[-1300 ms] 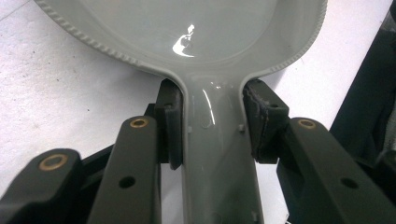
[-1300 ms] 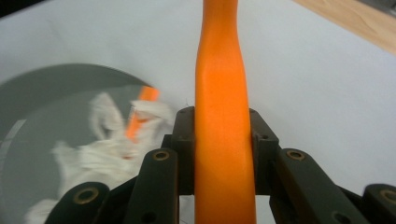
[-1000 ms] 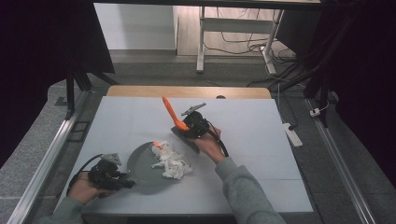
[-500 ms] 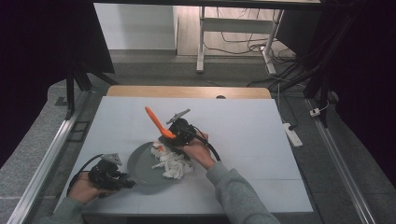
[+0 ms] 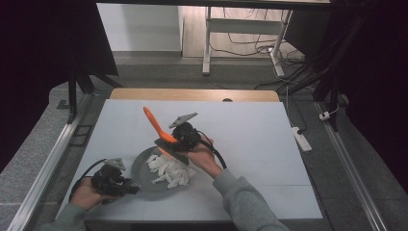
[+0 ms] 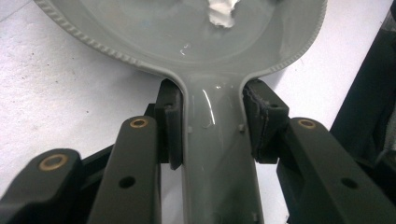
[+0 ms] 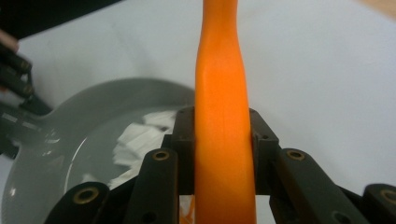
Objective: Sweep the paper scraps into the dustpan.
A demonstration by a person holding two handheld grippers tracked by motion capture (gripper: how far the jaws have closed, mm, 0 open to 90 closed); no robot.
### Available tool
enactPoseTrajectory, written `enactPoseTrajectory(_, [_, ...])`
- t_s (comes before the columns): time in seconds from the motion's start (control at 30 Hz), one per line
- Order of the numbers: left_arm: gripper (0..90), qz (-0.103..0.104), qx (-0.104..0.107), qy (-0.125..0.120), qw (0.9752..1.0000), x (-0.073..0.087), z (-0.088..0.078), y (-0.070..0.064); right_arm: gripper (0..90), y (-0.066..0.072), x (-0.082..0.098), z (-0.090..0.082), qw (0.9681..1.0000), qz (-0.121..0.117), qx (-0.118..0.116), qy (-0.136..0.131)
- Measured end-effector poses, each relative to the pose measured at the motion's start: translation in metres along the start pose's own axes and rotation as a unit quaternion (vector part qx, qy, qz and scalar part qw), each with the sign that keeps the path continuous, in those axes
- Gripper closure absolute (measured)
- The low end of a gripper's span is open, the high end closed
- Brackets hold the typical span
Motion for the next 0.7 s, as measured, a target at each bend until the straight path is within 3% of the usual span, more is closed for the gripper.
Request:
enactPoseTrajectory(0.1, [62.1,0.000,0.000,0.000,1.0000,0.000,0.000,0.000,70.2,-0.010,0.001,-0.009,0.9997,0.019,0.009,-0.016])
enactPoseTrajectory(0.23, [62.1,0.000,0.000,0.000,1.0000,0.000,0.000,0.000,70.2,-0.018,0.005,-0.020,0.9991,0.026,0.025,-0.025])
enactPoseTrajectory(0.5, [62.1,-0.001,0.002,-0.001,1.0000,0.002,-0.001,0.000,70.2,-0.029,0.025,-0.038,0.9972,0.048,0.054,-0.023])
enactPoseTrajectory(0.7, [62.1,-0.001,0.004,0.000,1.0000,0.004,-0.002,-0.001,70.2,-0.038,0.043,-0.046,0.9945,0.077,0.067,-0.025])
Point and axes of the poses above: each handheld gripper's, and its own axes: z roughly forward along the jaws, x roughly out of its underside, y roughly to its left, the point moved 1 cm from there along z, roughly forward along the jaws, and after that the axes turned 3 degrees about x, right-handed, at the moved point
